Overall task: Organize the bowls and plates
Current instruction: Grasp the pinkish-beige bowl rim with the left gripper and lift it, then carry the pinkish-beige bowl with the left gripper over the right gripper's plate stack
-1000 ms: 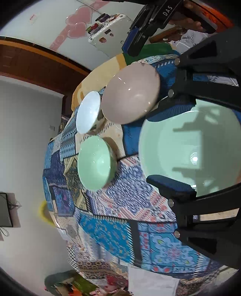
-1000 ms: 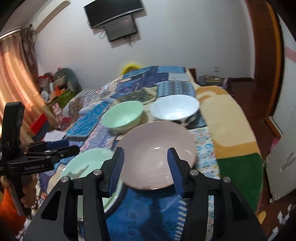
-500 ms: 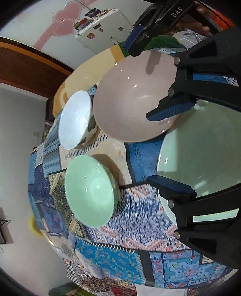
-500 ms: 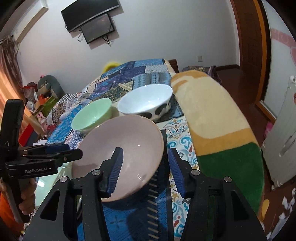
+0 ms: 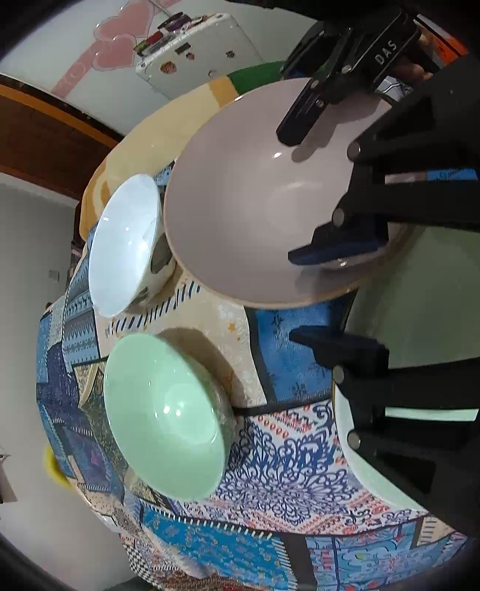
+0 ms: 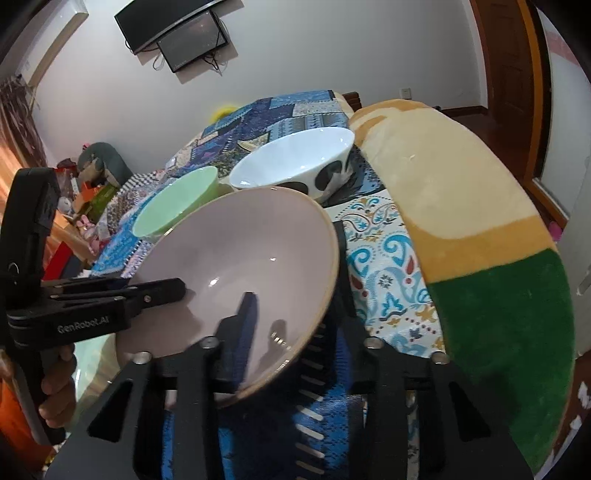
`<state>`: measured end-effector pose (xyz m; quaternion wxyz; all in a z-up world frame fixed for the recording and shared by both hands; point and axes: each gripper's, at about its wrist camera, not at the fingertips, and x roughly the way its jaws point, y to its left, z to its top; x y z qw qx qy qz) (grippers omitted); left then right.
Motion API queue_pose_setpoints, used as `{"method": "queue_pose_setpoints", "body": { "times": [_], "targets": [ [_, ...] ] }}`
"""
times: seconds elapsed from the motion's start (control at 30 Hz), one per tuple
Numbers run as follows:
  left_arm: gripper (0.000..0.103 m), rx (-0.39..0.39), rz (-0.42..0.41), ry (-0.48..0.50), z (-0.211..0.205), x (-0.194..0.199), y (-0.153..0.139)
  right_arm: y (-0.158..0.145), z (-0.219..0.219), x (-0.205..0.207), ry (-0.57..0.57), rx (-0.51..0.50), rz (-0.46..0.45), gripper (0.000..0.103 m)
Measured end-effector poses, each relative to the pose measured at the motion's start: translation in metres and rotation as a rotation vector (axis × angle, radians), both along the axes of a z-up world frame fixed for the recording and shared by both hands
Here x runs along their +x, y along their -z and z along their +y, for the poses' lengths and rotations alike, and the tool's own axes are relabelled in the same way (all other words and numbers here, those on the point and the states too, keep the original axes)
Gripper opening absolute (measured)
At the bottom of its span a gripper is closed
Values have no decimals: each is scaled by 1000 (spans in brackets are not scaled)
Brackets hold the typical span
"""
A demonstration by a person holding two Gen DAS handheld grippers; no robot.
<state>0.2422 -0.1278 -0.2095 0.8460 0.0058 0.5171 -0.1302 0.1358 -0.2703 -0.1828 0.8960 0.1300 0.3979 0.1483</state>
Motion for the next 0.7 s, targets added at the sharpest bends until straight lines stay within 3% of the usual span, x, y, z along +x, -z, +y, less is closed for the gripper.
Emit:
{"method": "queue_pose_setpoints", "body": {
  "times": [0.1,0.37,0.7],
  "targets": [
    [17,4,-11,28,-6,-3,-1,0,-1,-1,10,4,0,29],
    [17,37,-52,23,-13,-11,-7,-5,1,-2,35,-34,-2,27],
    [17,-5,-100,18,-11,-28,-34,-28,-2,-13,47,-2,-48,27]
  ]
}}
